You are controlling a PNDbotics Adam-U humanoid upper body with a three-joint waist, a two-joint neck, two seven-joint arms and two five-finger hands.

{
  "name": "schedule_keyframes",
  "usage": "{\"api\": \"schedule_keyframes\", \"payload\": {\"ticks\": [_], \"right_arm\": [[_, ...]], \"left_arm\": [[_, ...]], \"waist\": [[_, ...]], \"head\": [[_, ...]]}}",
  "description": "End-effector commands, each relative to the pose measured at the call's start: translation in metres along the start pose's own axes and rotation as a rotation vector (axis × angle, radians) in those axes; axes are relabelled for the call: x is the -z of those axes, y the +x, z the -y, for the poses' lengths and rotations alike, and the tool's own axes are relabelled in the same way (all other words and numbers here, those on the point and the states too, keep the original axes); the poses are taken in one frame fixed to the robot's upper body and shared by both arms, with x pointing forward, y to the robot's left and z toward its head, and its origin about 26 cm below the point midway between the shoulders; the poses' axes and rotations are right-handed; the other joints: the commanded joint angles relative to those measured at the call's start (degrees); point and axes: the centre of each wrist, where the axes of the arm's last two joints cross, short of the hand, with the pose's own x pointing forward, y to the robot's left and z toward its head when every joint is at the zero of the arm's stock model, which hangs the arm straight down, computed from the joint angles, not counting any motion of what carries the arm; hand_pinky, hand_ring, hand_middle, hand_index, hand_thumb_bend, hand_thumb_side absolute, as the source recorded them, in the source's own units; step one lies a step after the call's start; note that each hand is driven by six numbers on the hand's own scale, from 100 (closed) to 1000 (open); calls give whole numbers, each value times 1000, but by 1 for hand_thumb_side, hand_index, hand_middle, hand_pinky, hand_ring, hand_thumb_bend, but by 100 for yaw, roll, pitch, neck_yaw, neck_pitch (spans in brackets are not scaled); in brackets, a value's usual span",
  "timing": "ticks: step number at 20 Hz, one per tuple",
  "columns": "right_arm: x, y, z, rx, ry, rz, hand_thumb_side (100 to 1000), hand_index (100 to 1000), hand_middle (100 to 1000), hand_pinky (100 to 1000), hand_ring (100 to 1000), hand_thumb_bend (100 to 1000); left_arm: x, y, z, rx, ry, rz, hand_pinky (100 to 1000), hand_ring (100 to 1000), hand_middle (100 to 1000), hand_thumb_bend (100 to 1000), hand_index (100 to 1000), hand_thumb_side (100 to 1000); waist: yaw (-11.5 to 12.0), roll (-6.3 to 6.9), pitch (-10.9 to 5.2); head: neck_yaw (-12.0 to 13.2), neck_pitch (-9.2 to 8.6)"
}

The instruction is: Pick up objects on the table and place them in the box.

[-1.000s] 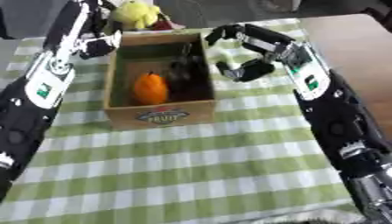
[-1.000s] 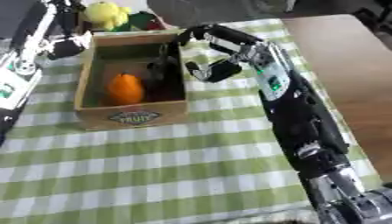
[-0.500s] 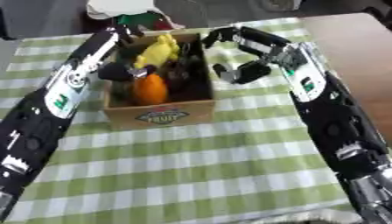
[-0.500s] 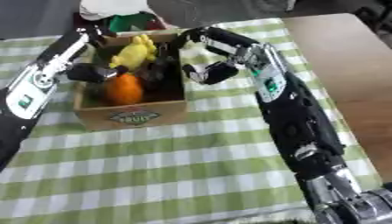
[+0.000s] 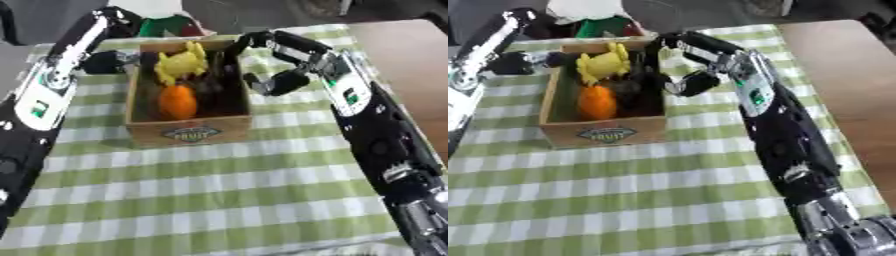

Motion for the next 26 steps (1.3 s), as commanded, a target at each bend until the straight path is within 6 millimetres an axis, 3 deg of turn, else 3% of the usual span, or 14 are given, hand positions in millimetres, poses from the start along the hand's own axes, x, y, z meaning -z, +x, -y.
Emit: {"api": "schedule_keyframes", "payload": {"ticks": [1, 5, 6, 9, 13, 17, 26], "right_arm": [[-5, 1, 18, -46, -16, 9, 251, 923, 798, 922, 1000, 100], [-5, 1, 18, -46, -16, 9, 251, 923, 798, 922, 1000, 100], [-9, -1, 18, -42, -28, -1, 224, 909, 774, 904, 1000, 100], [-51, -17, 33, -21, -159, -90, 218, 905, 767, 901, 1000, 100], [-105, -27, 60, -38, -325, -186, 214, 902, 761, 899, 1000, 100], [-120, -29, 62, -36, -389, -210, 206, 895, 748, 891, 1000, 100], [-148, -31, 56, 14, -520, -273, 199, 878, 724, 883, 1000, 100]], "left_arm": [[-1, 14, -26, -6, 56, 23, 733, 748, 761, 852, 824, 752], [-2, 18, -30, -39, 55, 22, 733, 748, 761, 852, 824, 752], [-5, 14, -31, -44, 61, 3, 677, 680, 682, 590, 764, 552], [-31, -16, -43, -85, 134, -131, 674, 678, 676, 567, 759, 534], [-62, -25, -50, -167, 271, -189, 675, 679, 675, 556, 758, 526], [-92, -30, -56, -228, 401, -212, 673, 676, 671, 539, 755, 514], [-143, -28, -39, -322, 484, -265, 667, 667, 660, 529, 751, 499]], "waist": [[6, 9, -120], [5, 10, -120], [43, 0, -109], [364, -47, -105], [490, -37, -70], [445, -20, -53], [387, -20, -72]], "head": [[-22, -28], [-21, -28], [-41, -59], [-200, -70], [-284, -73], [-213, -79], [-133, -65]]}}
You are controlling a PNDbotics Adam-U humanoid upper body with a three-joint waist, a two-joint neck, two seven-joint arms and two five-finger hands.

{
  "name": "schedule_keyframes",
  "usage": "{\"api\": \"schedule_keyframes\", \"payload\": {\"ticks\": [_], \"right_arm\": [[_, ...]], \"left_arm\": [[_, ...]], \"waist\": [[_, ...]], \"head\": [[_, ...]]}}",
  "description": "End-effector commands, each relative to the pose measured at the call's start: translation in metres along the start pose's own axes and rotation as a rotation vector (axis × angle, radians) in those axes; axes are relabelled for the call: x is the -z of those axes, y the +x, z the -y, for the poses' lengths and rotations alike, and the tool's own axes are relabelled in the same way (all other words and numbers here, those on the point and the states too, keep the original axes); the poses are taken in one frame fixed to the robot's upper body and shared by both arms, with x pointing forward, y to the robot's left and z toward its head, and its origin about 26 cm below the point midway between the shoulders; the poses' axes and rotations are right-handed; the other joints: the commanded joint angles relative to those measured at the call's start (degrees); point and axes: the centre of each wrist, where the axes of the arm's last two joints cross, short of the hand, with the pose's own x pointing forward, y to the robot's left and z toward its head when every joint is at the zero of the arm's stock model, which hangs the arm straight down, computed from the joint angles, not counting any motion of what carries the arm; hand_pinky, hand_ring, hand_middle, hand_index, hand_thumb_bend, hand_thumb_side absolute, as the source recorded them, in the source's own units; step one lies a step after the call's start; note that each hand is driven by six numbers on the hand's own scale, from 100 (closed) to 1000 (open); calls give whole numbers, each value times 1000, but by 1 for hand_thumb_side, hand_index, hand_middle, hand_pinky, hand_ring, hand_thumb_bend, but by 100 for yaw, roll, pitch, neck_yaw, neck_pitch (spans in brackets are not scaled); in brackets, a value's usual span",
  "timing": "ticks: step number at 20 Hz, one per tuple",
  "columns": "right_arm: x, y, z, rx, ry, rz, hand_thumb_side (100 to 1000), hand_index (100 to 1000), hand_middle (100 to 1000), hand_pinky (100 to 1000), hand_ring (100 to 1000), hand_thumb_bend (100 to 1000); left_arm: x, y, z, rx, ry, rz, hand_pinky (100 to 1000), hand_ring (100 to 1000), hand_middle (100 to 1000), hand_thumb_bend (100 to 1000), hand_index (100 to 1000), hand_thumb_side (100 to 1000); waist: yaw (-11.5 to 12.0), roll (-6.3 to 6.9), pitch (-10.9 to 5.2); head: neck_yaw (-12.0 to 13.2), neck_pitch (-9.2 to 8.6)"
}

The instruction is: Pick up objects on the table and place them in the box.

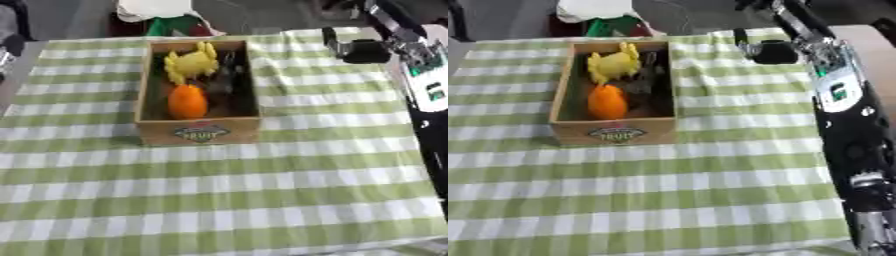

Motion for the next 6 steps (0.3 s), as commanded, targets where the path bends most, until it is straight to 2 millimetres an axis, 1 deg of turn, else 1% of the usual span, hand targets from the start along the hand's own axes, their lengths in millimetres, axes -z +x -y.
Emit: {"api": "schedule_keyframes", "payload": {"ticks": [1, 6], "right_arm": [[-4, 2, 22, -16, -67, 1, 199, 875, 719, 880, 1000, 100], [-10, 1, 23, 22, -117, -23, 198, 858, 693, 866, 994, 100]], "left_arm": [[-1, 13, -11, -9, 39, 40, 666, 665, 658, 528, 750, 499], [-7, 8, -10, -18, 43, 12, 662, 659, 651, 526, 749, 492]], "waist": [[-16, 18, -98], [-52, 33, -121]], "head": [[37, -33], [25, -50]]}}
